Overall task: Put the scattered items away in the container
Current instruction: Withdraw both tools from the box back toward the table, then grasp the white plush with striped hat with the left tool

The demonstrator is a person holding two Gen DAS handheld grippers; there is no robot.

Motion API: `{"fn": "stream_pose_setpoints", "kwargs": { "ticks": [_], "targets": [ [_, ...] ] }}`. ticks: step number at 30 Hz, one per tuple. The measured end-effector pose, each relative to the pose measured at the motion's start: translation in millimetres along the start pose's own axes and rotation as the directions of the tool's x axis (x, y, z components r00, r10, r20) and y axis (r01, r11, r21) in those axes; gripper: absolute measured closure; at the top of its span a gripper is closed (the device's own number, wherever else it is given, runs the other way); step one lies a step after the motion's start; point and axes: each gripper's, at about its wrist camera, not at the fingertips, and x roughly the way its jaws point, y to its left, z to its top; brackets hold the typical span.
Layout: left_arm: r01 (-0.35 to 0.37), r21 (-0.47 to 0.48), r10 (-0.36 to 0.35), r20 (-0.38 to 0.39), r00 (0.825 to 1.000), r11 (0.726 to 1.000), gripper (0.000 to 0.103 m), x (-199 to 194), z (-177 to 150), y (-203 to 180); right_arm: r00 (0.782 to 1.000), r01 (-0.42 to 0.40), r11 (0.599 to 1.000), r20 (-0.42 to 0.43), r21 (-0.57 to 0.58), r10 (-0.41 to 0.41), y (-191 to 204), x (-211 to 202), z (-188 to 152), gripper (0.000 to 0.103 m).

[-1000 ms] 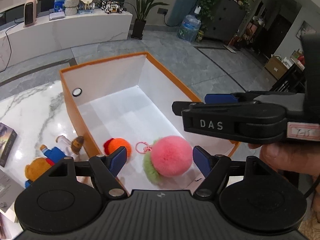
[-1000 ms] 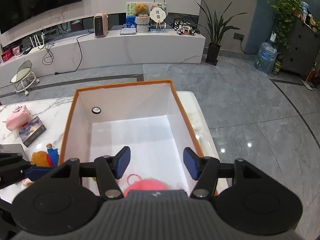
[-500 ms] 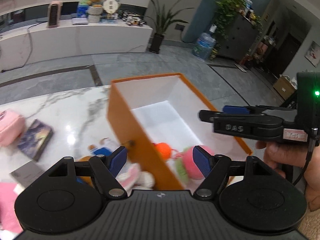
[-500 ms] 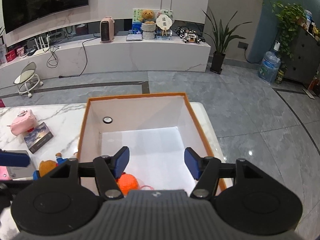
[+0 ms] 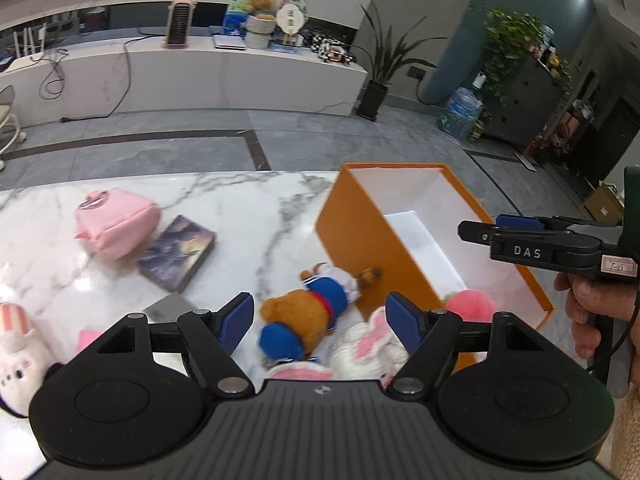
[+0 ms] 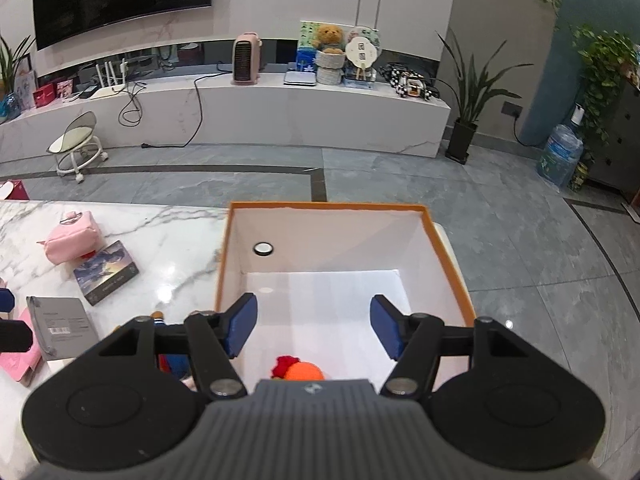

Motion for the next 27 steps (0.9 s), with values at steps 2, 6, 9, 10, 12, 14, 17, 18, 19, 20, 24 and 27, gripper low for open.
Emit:
{"fn": "stream_pose_setpoints", "kwargs": {
  "ticks": [2,6,9,10,12,14,17,18,19,20,24,27],
  "targets": [
    [-0.010,-0.009,0.010,0.001,1.000,1.000,0.017,-5,-3,9,1.000,-0.008,1.000,0.004,-0.010,0.008,6,-1,1,0.037],
    [-0.034,-0.034,0.034,0.001,0.999,0.999,0.017,-14,-11,28,1.000,-0.023,0.999,0.012,-0.037,0.023,19,-1,3,0.036],
    [-0.050,-0.056,0.050,0.001,0.999,0.997,0.017,-20,-17,43,0.999,-0.036,0.998,0.015,-0.059,0.036,29,-1,3,0.035],
    [-0.055,-0.063,0.055,0.000,0.998,0.997,0.017,-22,-19,48,0.999,-0.040,0.997,0.016,-0.065,0.041,32,-1,4,0.035],
    [-0.066,-0.075,0.066,0.001,0.998,0.995,0.017,-26,-23,59,0.999,-0.049,0.996,0.019,-0.079,0.051,39,0,4,0.035],
    [-0.078,-0.087,0.078,0.002,0.997,0.993,0.017,-31,-27,70,0.998,-0.056,0.994,0.020,-0.091,0.058,46,1,5,0.035],
    [-0.097,-0.114,0.098,0.004,0.995,0.989,0.017,-38,-33,88,0.997,-0.069,0.991,0.019,-0.114,0.071,59,3,6,0.035],
    [-0.102,-0.125,0.103,0.006,0.995,0.987,0.017,-40,-34,94,0.997,-0.073,0.990,0.017,-0.124,0.075,64,4,6,0.035],
    [-0.107,-0.136,0.109,0.007,0.994,0.985,0.017,-42,-35,101,0.997,-0.076,0.988,0.015,-0.134,0.079,69,5,6,0.034],
    [-0.112,-0.146,0.115,0.009,0.993,0.983,0.017,-44,-37,106,0.996,-0.080,0.986,0.013,-0.144,0.083,74,6,6,0.034],
    [-0.130,-0.177,0.134,0.013,0.991,0.976,0.017,-50,-43,129,0.995,-0.095,0.979,0.003,-0.181,0.097,93,10,6,0.033],
    [-0.154,-0.200,0.158,0.008,0.987,0.968,0.017,-51,-49,148,0.994,-0.110,0.972,-0.006,-0.206,0.111,107,14,5,0.033]
  ]
}}
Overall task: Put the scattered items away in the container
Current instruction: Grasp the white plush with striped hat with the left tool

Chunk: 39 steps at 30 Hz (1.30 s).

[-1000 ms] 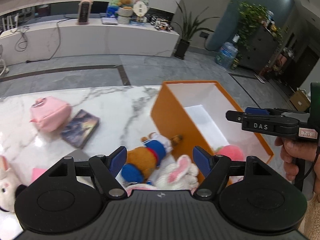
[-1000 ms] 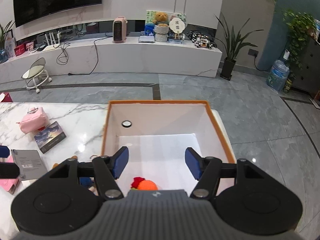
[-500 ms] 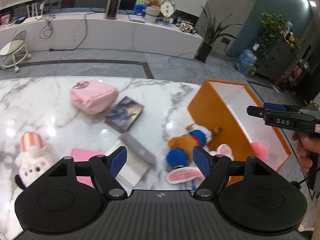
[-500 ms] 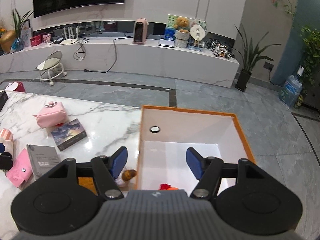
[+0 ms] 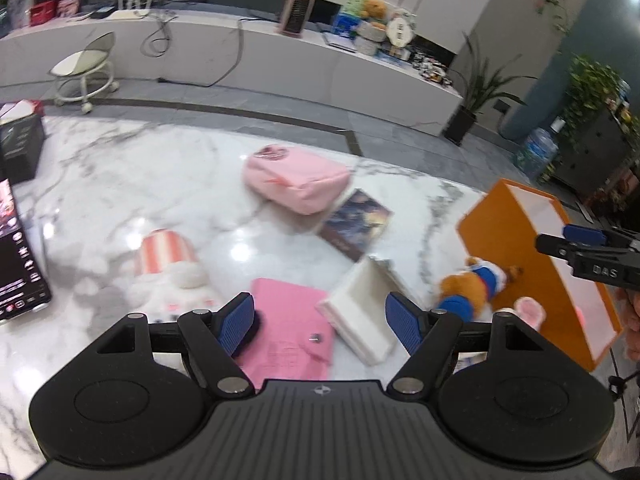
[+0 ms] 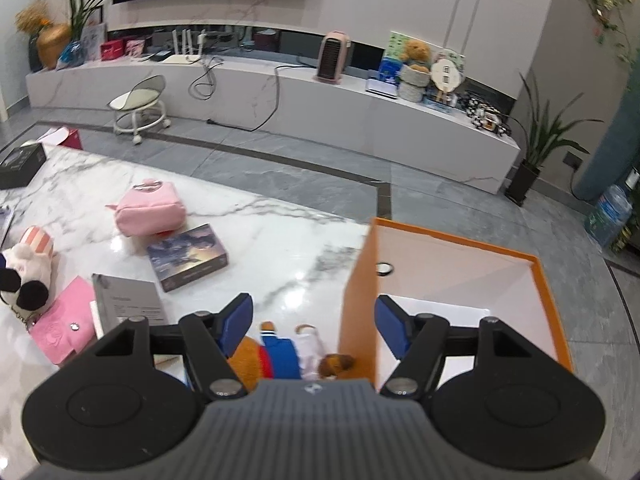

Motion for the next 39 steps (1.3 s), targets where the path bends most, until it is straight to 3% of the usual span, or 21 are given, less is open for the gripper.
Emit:
{"fn": "stream_pose_setpoints", "kwargs": {
  "ticks": [10,17,24,32,39],
  "targets": [
    [-0.081,-0.027,0.081,-0.015,0.997,0.996,0.017,13,-15,52,0.998,-0.054,0.995,-0.029,-0.086,0.052,43,22,6,0.031],
    [-0.083,-0.139,0.089,0.036,0.995,0.987,0.017,11,-11,75,0.997,-0.072,0.989,-0.050,-0.126,0.067,67,36,9,0.031],
    [-0.090,-0.119,0.095,0.044,0.994,0.989,0.013,24,-7,68,0.994,-0.101,0.982,-0.067,-0.157,0.091,87,46,8,0.031],
    [-0.194,-0.074,0.196,0.022,0.980,0.978,0.011,40,-11,70,0.985,-0.162,0.968,-0.092,-0.193,0.147,108,52,7,0.030],
    [-0.224,-0.040,0.224,-0.010,0.974,0.974,0.011,52,-14,76,0.969,-0.241,0.952,-0.103,-0.188,0.224,119,48,7,0.029]
  ]
}}
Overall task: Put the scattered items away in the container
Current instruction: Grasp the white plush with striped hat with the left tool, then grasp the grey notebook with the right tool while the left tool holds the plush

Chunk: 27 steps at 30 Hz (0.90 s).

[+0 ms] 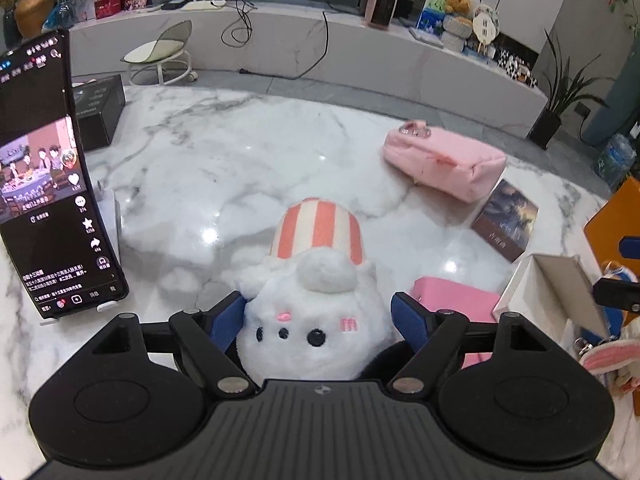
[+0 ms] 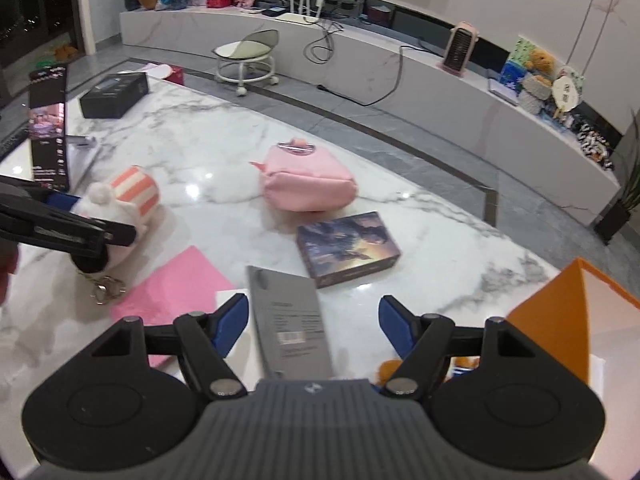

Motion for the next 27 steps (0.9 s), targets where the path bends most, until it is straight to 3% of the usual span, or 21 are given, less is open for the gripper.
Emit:
{"fn": "stream_pose_setpoints", "kwargs": {
  "ticks": [8,21,27],
  "targets": [
    [0.020,-0.002,-0.020,-0.057,0.998,1.000,0.009,18,-5,3,0.994,-0.107,0.993,-0.037,-0.045,0.105,16,4,-5,0.024],
    [0.003,0.022,-0.002,-0.059,0.998,1.000,0.009,17,-4,-1,0.985,-0.117,0.992,-0.133,-0.048,0.110,18,43,-13,0.024],
    [0.002,0.023,-0.001,-0.059,0.998,1.000,0.009,18,-4,-2,0.985,-0.108,0.988,-0.144,-0.110,0.092,29,55,-16,0.019]
  ]
}}
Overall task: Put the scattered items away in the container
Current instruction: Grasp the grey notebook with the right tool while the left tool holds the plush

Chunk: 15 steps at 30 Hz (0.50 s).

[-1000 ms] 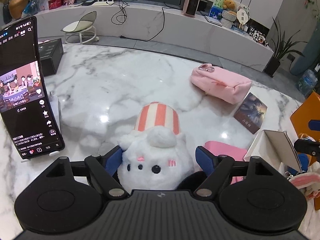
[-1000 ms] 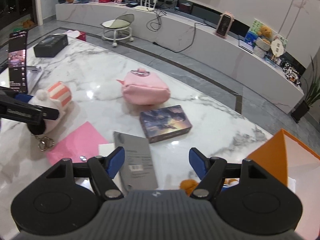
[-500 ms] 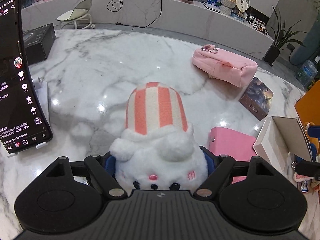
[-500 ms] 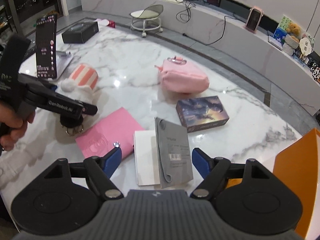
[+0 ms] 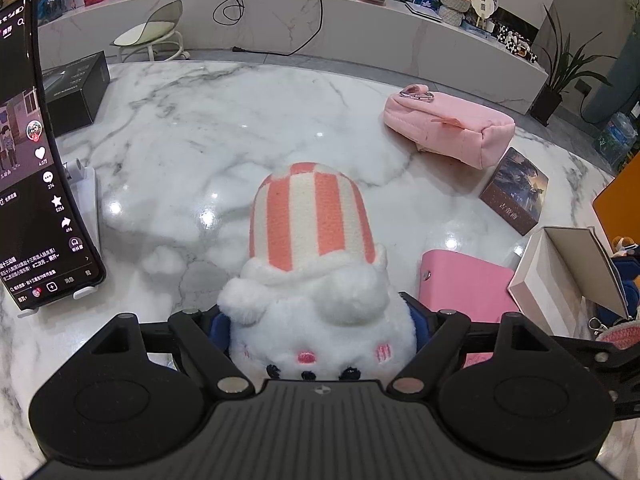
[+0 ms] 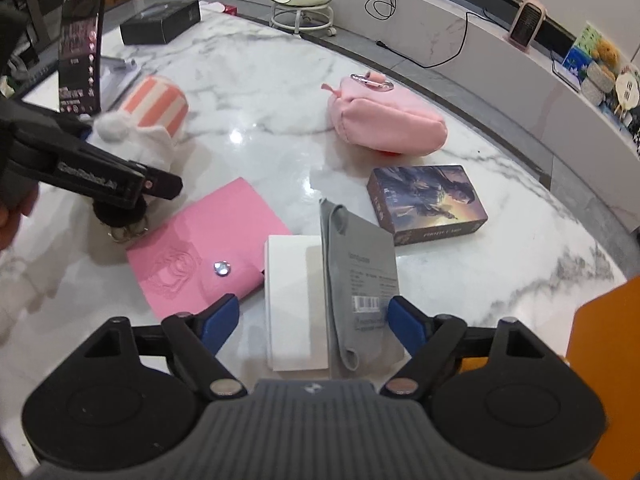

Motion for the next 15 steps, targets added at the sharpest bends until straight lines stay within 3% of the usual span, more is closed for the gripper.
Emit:
{"fn": "stream_pose_setpoints", "kwargs": {
  "ticks": [15],
  "targets": [
    [0.002,0.014,-0.002,0.002,1.000,1.000,0.009,0,-1,-1,0.999,0.006,0.996,-0.044,0.089,-0.002,-17,31,2,0.015]
  ]
}}
